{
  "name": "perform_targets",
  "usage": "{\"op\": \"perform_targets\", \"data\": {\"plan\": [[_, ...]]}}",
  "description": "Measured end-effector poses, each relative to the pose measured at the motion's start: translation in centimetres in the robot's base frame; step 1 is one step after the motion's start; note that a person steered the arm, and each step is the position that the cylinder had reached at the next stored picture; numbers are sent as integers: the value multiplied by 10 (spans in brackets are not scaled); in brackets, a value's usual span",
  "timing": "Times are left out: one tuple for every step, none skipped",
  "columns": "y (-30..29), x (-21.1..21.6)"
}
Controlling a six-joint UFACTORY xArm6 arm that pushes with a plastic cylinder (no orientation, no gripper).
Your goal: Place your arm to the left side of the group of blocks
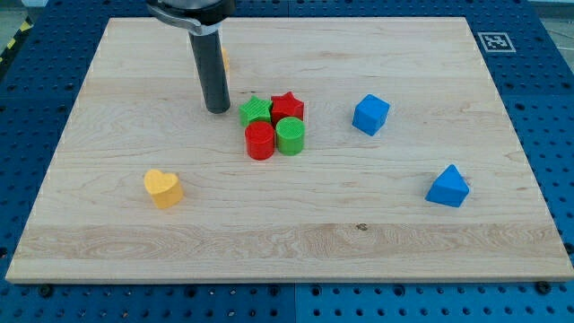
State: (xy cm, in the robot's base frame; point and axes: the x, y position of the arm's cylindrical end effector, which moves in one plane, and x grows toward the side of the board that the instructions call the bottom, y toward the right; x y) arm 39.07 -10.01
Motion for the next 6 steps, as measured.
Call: {"op": "perform_targets", "data": {"plan": [[-1,16],[-8,21],[-12,27],[-14,31],[-14,47],[-15,58]]}}
